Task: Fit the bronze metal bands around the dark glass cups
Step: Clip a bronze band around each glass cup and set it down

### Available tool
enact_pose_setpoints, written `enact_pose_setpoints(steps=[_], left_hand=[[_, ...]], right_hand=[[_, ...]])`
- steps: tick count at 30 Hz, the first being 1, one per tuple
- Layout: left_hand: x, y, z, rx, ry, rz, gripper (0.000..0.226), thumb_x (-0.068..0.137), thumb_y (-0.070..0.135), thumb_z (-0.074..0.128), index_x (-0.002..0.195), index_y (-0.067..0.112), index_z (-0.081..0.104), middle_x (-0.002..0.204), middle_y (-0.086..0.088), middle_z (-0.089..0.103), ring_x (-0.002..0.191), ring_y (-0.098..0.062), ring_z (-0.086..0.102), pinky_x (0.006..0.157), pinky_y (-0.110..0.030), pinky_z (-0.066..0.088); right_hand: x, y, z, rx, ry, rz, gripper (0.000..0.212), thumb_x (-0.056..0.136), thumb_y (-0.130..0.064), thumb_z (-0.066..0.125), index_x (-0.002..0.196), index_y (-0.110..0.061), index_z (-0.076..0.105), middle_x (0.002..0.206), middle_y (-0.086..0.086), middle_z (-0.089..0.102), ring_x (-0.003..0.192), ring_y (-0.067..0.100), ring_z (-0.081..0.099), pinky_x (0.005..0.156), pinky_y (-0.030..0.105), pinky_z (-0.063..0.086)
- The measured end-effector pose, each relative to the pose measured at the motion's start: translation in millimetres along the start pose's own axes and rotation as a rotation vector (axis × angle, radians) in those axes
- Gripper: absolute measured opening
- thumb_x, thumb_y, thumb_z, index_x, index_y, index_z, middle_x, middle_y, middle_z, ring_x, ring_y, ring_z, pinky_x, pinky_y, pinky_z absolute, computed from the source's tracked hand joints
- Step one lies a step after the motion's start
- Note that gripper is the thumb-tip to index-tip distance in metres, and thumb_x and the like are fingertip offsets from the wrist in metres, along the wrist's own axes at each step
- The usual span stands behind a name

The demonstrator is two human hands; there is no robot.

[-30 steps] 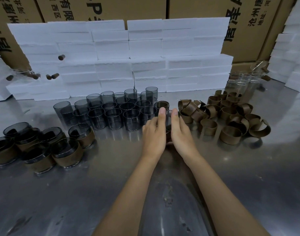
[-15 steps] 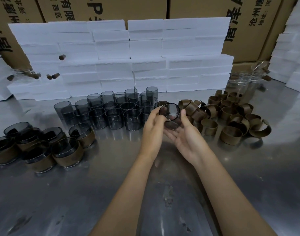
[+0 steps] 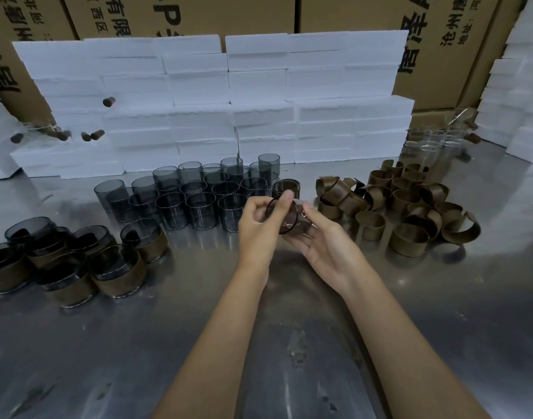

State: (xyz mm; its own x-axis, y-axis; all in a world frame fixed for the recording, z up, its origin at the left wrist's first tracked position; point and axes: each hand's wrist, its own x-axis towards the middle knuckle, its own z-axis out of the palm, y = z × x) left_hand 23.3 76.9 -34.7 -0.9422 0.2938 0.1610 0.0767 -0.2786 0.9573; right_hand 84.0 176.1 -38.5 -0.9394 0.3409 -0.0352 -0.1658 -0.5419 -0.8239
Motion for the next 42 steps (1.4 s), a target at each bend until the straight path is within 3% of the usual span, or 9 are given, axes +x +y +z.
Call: enact_pose_setpoints(steps=[7, 16, 21, 25, 28, 34, 38, 40, 42], left_hand=[[3.5, -0.7, -0.7, 0.01, -0.003, -0.135, 0.027, 0.106, 0.011, 0.051, 0.12, 0.014, 0.073, 0.108, 0.0, 0.076, 0.107, -0.017, 0.069, 0.09, -0.032, 0.053], [2.0, -6.4, 5.8, 0.018, -0.175, -0.107, 0.037, 0.102, 0.044, 0.058, 0.123, 0.019, 0.074, 0.118, -0.003, 0.076, 0.117, -0.021, 0.069, 0.107, -0.048, 0.051], [7.9, -10.3, 1.8, -0.123, -0.112, -0.178, 0.044, 0.109, 0.039, 0.041, 0.106, 0.014, 0.077, 0.104, -0.01, 0.079, 0.105, -0.024, 0.074, 0.09, -0.036, 0.057], [4.8, -9.4, 6.7, -0.194, -0.13, -0.287, 0.051, 0.106, 0.048, 0.043, 0.115, 0.006, 0.071, 0.095, -0.008, 0.078, 0.088, -0.018, 0.075, 0.067, -0.026, 0.058], [2.2, -10.0, 9.3, -0.177, -0.187, -0.279, 0.06, 0.098, 0.052, 0.059, 0.135, 0.004, 0.059, 0.113, -0.01, 0.071, 0.102, -0.021, 0.072, 0.077, -0.033, 0.058], [5.5, -18.7, 6.9, -0.197, -0.108, -0.273, 0.047, 0.094, 0.032, 0.072, 0.132, 0.009, 0.056, 0.113, -0.013, 0.065, 0.112, -0.032, 0.069, 0.081, -0.039, 0.061], [8.2, -18.2, 4.4, -0.251, -0.091, -0.281, 0.037, 0.094, 0.031, 0.072, 0.124, 0.014, 0.06, 0.11, -0.014, 0.06, 0.107, -0.03, 0.065, 0.076, -0.033, 0.06], [9.0, -17.9, 3.8, -0.271, -0.094, -0.295, 0.033, 0.094, 0.03, 0.072, 0.121, 0.014, 0.062, 0.109, -0.016, 0.06, 0.105, -0.03, 0.064, 0.081, -0.036, 0.06], [9.0, -16.9, 3.6, -0.284, -0.103, -0.312, 0.03, 0.094, 0.029, 0.072, 0.118, 0.014, 0.062, 0.109, -0.017, 0.06, 0.105, -0.03, 0.064, 0.085, -0.039, 0.06]], right_hand=[[-2.2, 0.2, 2.2, 0.08, 0.032, -0.046, 0.035, 0.101, -0.026, 0.062, 0.128, -0.005, 0.067, 0.123, 0.018, 0.073, 0.112, 0.025, 0.072, 0.091, 0.034, 0.061], [-0.4, 1.0, 8.5, -0.212, 0.316, -0.291, 0.048, 0.081, -0.039, 0.081, 0.115, -0.01, 0.066, 0.103, 0.015, 0.074, 0.096, 0.025, 0.076, 0.079, 0.041, 0.063], [-0.7, 6.0, 6.9, -0.549, 0.286, -0.39, 0.03, 0.085, -0.045, 0.077, 0.108, -0.034, 0.061, 0.086, -0.001, 0.061, 0.077, 0.011, 0.063, 0.071, 0.027, 0.055], [0.4, 11.2, 4.8, -0.761, 0.339, -0.468, 0.035, 0.088, -0.05, 0.075, 0.104, -0.024, 0.058, 0.078, -0.008, 0.061, 0.067, -0.003, 0.055, 0.065, 0.011, 0.045], [2.5, 10.8, 1.5, -0.856, 0.405, -0.491, 0.029, 0.095, -0.046, 0.067, 0.093, -0.02, 0.056, 0.063, -0.008, 0.051, 0.056, -0.002, 0.05, 0.056, 0.014, 0.039], [7.0, 8.4, -5.8, -0.731, 0.38, -0.355, 0.029, 0.107, -0.016, 0.048, 0.08, -0.018, 0.058, 0.05, -0.011, 0.053, 0.046, 0.017, 0.05, 0.056, 0.035, 0.047], [3.4, 1.7, -13.9, -1.084, 0.638, -0.512, 0.019, 0.1, -0.016, 0.055, 0.099, -0.017, 0.074, 0.099, 0.001, 0.071, 0.101, 0.028, 0.061, 0.078, 0.033, 0.04], [0.0, -2.6, -20.7, -1.375, 0.811, -0.564, 0.027, 0.094, -0.017, 0.058, 0.118, -0.016, 0.071, 0.129, 0.008, 0.063, 0.128, 0.032, 0.047, 0.097, 0.038, 0.035], [-2.1, -7.9, -27.9, -1.541, 0.825, -0.411, 0.047, 0.092, -0.02, 0.058, 0.139, -0.015, 0.059, 0.151, 0.013, 0.048, 0.146, 0.034, 0.031, 0.118, 0.045, 0.019]])
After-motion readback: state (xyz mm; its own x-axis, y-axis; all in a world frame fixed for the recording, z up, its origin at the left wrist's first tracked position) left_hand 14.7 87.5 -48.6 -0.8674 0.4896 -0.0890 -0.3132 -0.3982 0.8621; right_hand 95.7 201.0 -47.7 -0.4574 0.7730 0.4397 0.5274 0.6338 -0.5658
